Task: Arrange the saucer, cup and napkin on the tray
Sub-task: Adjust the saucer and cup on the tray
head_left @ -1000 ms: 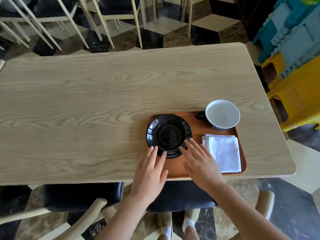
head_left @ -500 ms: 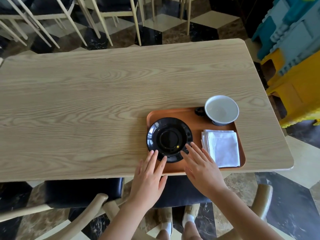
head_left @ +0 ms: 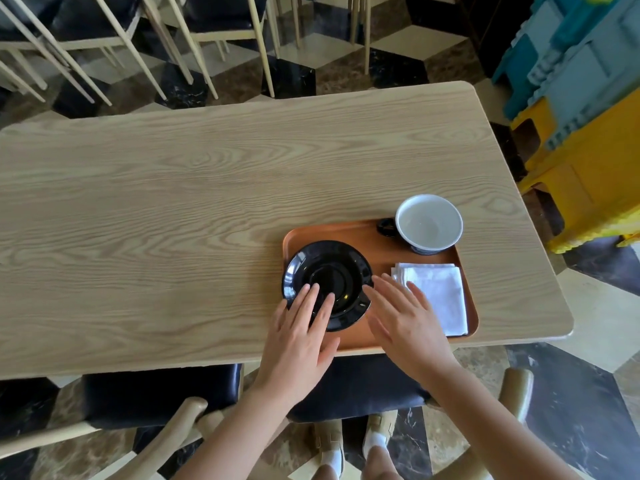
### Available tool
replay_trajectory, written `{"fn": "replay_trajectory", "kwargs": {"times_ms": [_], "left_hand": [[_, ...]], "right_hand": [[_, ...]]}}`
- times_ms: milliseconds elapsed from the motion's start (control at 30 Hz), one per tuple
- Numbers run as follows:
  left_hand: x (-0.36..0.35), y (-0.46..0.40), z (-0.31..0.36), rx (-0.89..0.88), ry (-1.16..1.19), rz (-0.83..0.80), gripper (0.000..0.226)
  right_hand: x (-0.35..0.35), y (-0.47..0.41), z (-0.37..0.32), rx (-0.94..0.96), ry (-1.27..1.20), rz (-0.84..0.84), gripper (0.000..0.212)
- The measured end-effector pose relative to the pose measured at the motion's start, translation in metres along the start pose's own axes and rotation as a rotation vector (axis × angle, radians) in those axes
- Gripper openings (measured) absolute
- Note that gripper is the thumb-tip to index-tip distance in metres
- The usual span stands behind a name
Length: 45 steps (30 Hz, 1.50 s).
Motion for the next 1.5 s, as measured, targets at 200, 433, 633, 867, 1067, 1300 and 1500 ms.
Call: {"fn": "replay_trajectory", "kwargs": {"times_ms": [200, 433, 633, 867, 1067, 1300, 1500], "left_hand": [[0.034, -0.105, 0.047, -0.001, 0.052, 0.119, 0.062], [0.022, -0.177, 0.09, 0.03, 0.0, -0.014, 0.073], [0.012, -0.182, 0.082, 0.131, 0.205, -0.031, 0.061], [0.007, -0.181, 0.066, 0.254, 0.554, -0.081, 0.043], [0.004, -0.169, 0.051, 0.301, 0.677, -0.089, 0.038], [0.006, -0.155, 0.049, 0.314, 0.69, -0.081, 0.044], [0.008, -0.153, 0.05, 0.315, 0.671, -0.067, 0.042]], "right_hand": [[0.053, -0.034, 0.081, -0.208, 0.134, 0.171, 0.044], [0.05, -0.046, 0.15, -0.39, 0.119, -0.03, 0.064], [0.048, -0.045, 0.161, -0.422, -0.053, 0.0, 0.059], [0.045, -0.043, 0.175, -0.52, -0.419, 0.109, 0.052], [0.045, -0.042, 0.169, -0.527, -0.524, 0.115, 0.048], [0.042, -0.039, 0.165, -0.497, -0.541, 0.089, 0.049], [0.037, -0.039, 0.165, -0.469, -0.533, 0.078, 0.048]]}}
Point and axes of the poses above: each hand's wrist, its own y-axis away from the middle knuckle, its own x-axis out of the back of the hand, z = x × y, the point moved 8 cm from there along -y, towards the middle knuckle, and after that the axes turned 7 degrees about x, right-handed, at the moved point
